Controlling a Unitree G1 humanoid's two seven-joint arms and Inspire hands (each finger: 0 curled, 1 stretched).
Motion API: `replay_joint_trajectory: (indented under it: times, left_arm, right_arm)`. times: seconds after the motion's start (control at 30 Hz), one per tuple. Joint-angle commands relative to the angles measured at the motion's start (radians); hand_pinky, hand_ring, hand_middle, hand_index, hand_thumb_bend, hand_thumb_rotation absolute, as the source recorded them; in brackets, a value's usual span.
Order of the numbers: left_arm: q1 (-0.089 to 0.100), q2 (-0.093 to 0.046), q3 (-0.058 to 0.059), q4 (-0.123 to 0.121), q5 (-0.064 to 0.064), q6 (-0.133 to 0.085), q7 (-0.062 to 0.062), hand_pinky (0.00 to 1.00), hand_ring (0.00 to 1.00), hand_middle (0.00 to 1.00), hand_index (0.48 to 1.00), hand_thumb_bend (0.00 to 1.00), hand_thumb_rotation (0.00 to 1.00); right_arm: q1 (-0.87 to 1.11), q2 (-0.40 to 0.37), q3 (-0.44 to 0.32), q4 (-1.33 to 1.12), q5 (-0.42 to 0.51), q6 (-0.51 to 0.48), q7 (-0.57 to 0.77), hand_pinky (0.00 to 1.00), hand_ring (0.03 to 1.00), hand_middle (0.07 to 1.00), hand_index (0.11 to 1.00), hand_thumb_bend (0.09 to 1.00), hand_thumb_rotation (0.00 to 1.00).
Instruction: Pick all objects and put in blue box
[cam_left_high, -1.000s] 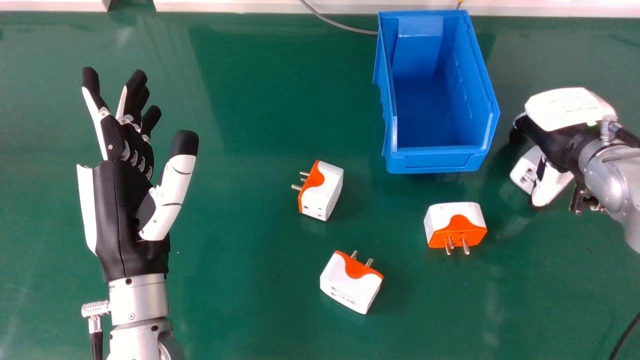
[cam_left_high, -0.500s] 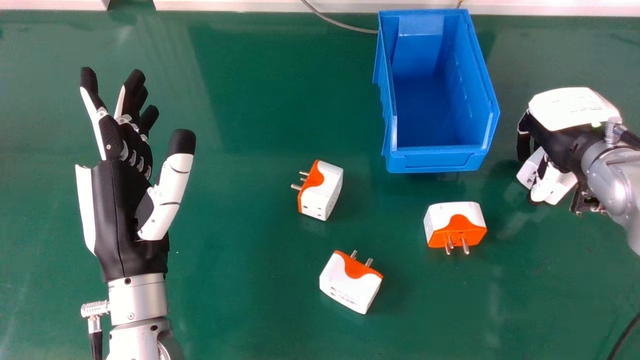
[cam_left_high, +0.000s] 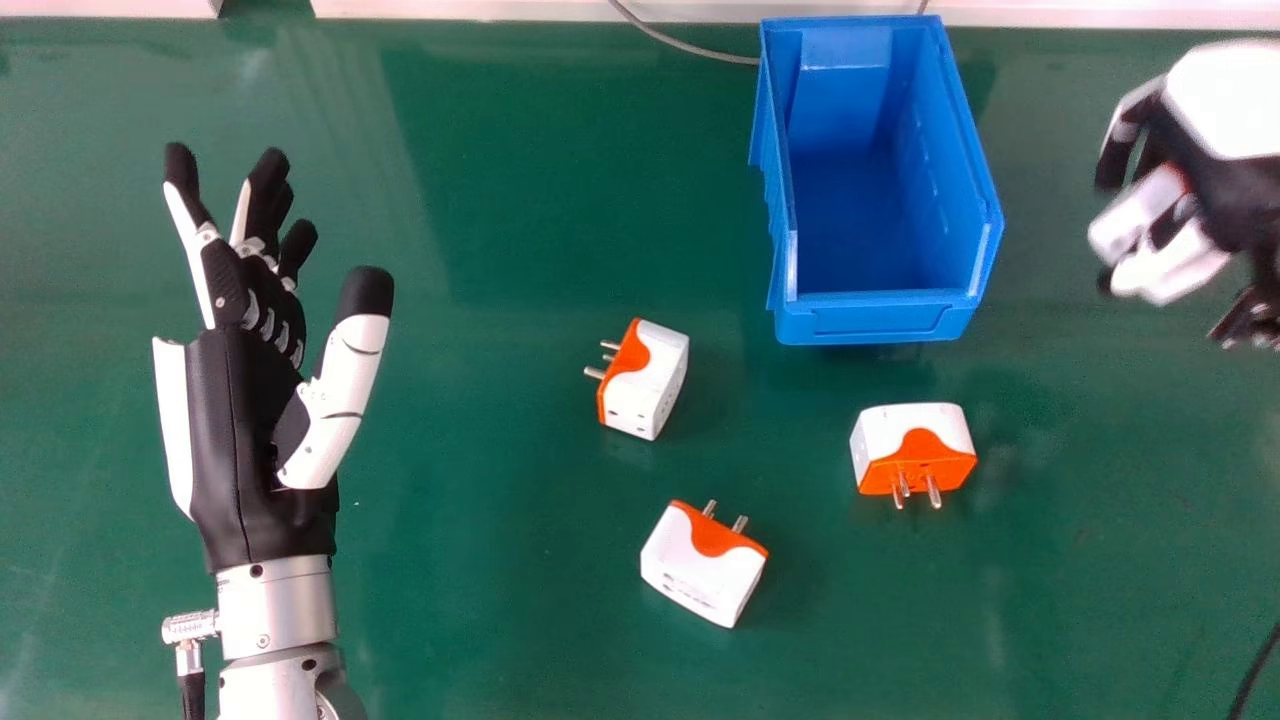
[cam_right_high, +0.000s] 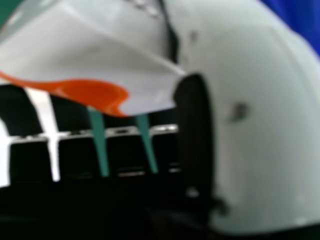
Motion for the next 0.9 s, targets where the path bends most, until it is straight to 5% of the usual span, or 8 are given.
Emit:
replay_joint_trajectory:
  times: [0.0, 0.33, 0.5, 0.67, 0.87]
  left_arm:
    - [-0.001, -0.002, 0.001, -0.017, 0.012, -0.011, 0.009, 0.93, 0.96, 0.94, 0.931, 0.66, 0.57]
    - [0.001, -0.001, -0.001, -0.02, 0.015, -0.011, 0.015, 0.92, 0.95, 0.94, 0.93, 0.66, 0.58]
    - [0.003, -0.002, -0.003, -0.025, 0.017, -0.006, 0.019, 0.92, 0.95, 0.94, 0.928, 0.66, 0.58]
    - [-0.008, 0.002, -0.004, -0.01, 0.0, -0.01, 0.006, 0.92, 0.95, 0.94, 0.929, 0.66, 0.57]
    - [-0.015, 0.0, 0.002, -0.005, 0.017, -0.014, 0.019, 0.92, 0.95, 0.94, 0.927, 0.65, 0.56]
  right_arm:
    - [0.021, -0.033, -0.049, -0.049, 0.008, -0.025, -0.044, 0.28, 0.394, 0.476, 0.528, 0.513, 0.0]
    - [0.064, 0.003, -0.128, -0.115, 0.014, -0.065, -0.134, 0.26, 0.388, 0.457, 0.506, 0.515, 0.0]
    - [0.071, 0.039, -0.16, -0.148, 0.04, -0.168, -0.239, 0.21, 0.379, 0.452, 0.515, 0.512, 0.0]
    - [-0.016, 0.108, -0.114, -0.118, 0.009, -0.257, -0.308, 0.17, 0.378, 0.462, 0.514, 0.512, 0.0]
    - [-0.203, 0.209, -0.009, 0.043, -0.04, -0.342, -0.305, 0.16, 0.382, 0.474, 0.51, 0.512, 0.0]
